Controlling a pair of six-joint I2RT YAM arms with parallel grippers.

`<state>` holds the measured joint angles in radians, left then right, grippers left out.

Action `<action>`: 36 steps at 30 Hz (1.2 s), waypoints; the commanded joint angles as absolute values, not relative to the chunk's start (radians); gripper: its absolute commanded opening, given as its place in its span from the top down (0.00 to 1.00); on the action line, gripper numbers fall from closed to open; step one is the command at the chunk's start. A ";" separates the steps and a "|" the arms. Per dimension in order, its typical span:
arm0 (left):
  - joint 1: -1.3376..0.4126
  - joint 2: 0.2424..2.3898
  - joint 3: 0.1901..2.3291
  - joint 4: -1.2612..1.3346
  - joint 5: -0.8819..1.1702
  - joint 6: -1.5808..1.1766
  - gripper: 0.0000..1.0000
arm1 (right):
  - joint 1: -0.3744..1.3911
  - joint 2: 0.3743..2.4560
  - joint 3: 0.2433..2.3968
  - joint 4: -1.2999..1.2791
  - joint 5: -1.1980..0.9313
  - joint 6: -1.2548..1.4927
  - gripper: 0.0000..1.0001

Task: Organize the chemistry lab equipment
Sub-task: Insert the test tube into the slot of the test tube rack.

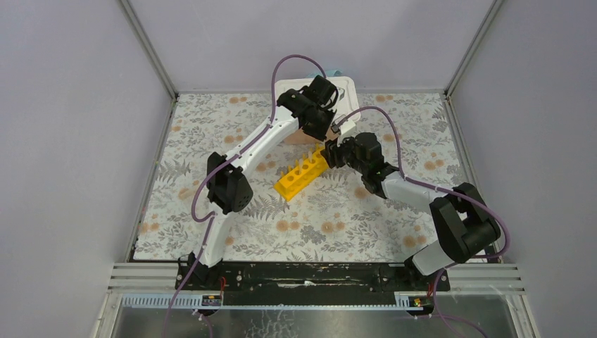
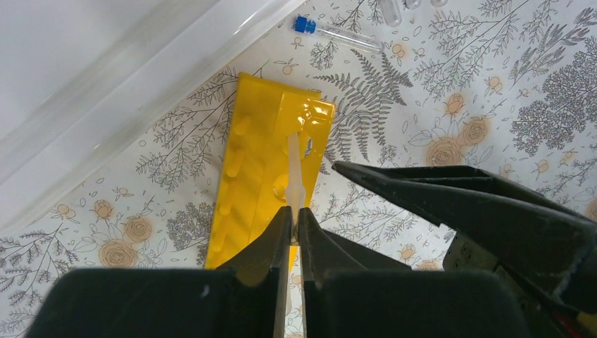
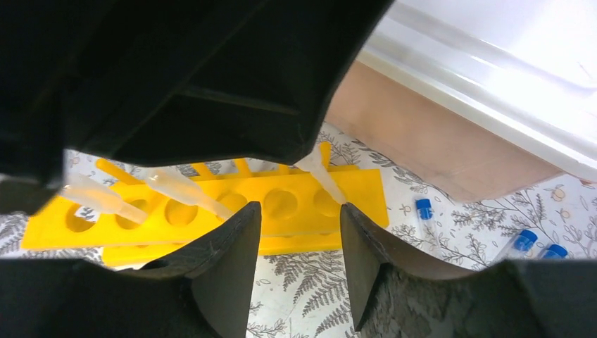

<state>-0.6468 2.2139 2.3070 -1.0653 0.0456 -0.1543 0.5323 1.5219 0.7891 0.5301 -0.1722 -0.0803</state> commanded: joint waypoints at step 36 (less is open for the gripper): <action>-0.640 2.238 2.326 -1.076 0.097 -0.127 0.86 | 0.544 1.651 0.837 0.777 -0.129 -0.152 0.59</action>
